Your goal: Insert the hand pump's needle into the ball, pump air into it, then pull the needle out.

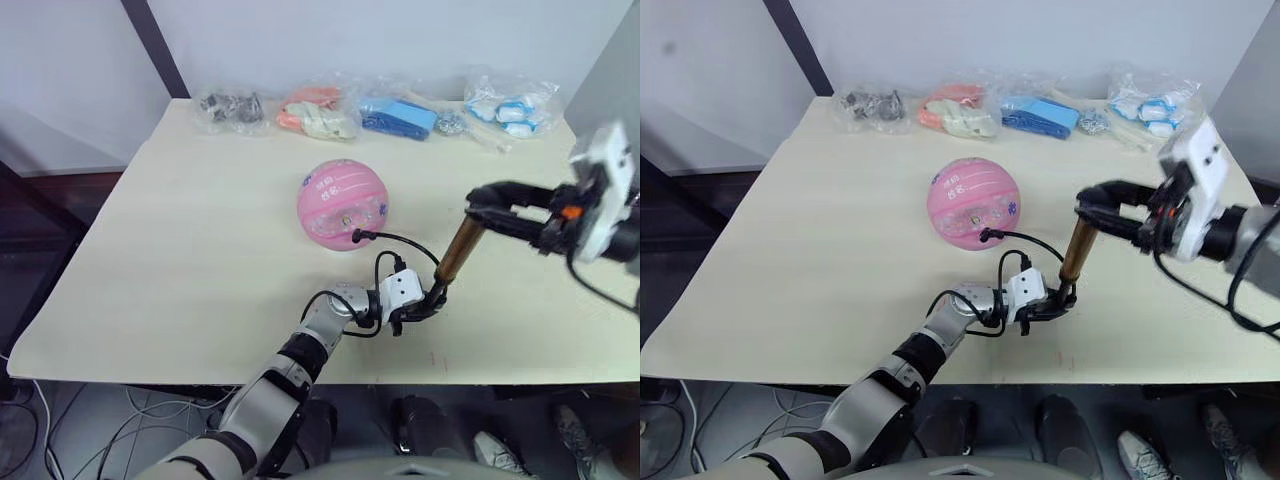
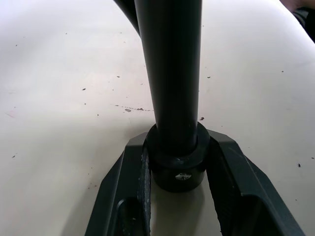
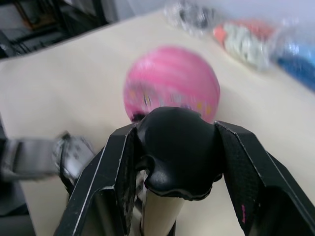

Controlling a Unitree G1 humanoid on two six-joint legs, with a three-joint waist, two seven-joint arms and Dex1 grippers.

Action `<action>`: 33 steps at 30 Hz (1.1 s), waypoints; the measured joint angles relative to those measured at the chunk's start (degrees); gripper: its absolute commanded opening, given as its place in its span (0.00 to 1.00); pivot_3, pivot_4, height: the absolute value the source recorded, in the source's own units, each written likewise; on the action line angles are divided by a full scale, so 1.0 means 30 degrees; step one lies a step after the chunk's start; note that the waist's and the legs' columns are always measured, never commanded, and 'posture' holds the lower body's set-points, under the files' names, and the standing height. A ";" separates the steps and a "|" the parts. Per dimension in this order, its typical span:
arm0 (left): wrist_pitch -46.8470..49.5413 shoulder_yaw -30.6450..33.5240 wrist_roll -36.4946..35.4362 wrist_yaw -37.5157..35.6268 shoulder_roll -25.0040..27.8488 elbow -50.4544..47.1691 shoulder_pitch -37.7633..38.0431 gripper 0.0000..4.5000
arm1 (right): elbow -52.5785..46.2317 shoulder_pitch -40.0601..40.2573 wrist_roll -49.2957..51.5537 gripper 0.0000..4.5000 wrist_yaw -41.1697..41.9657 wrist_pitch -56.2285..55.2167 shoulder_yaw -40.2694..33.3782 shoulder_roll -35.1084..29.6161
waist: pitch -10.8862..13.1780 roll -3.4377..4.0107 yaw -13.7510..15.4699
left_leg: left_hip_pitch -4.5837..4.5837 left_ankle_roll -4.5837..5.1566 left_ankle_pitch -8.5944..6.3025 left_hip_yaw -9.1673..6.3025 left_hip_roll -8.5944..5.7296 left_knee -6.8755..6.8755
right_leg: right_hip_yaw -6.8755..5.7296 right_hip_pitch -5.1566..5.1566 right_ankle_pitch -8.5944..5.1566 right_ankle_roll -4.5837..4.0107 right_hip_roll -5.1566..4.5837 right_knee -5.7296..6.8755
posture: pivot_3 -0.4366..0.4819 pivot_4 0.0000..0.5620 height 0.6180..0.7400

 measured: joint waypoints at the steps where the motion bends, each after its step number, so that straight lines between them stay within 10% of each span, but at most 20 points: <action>1: 0.0000 0.0001 -0.0009 0.0000 0.0001 -0.0002 0.0008 0.24 | 0.0157 -0.0380 0.0347 0.42 -0.0034 0.0183 -0.0133 -0.0226 | 0.0001 -0.0002 -0.0002 | 0.0001 0.0000 0.0000 0.0002 -0.0002 0.0000 | 0.0002 0.0000 0.0000 0.0000 -0.0001 0.0000 | 0.48 0.27 1.00; 10: -0.0002 -0.0018 -0.0049 -0.0005 0.0023 -0.0007 0.0003 0.24 | 0.0562 -0.1578 0.2292 0.42 -0.0772 0.1050 -0.0578 -0.1495 | 0.0026 -0.0025 0.0001 | -0.0004 0.0001 0.0000 0.0004 -0.0003 -0.0005 | 0.0004 -0.0001 -0.0002 0.0005 -0.0002 -0.0001 | 0.48 0.27 1.00; 22: 0.0291 -0.0019 -0.0012 0.0256 0.0168 0.0054 0.0065 0.24 | -0.0808 0.5686 -0.5107 0.42 0.0169 -0.5156 0.3474 0.3060 | -0.0158 -0.0218 -0.0066 | 0.0107 0.0000 0.0001 0.0013 0.0070 0.0002 | 0.0011 0.0082 -0.0028 0.0079 0.0086 0.0014 | 0.48 0.27 1.00; 33: 0.0597 -0.0018 0.0067 0.0391 0.0294 0.0133 0.0169 0.24 | -0.0088 0.7152 -0.9521 0.42 0.0789 -0.8241 0.6267 0.4982 | -0.0310 -0.0332 -0.0163 | 0.0423 -0.0005 -0.0006 0.0009 0.0114 -0.0069 | 0.0012 0.0358 -0.0065 0.0061 0.0126 -0.0018 | 0.48 0.27 1.00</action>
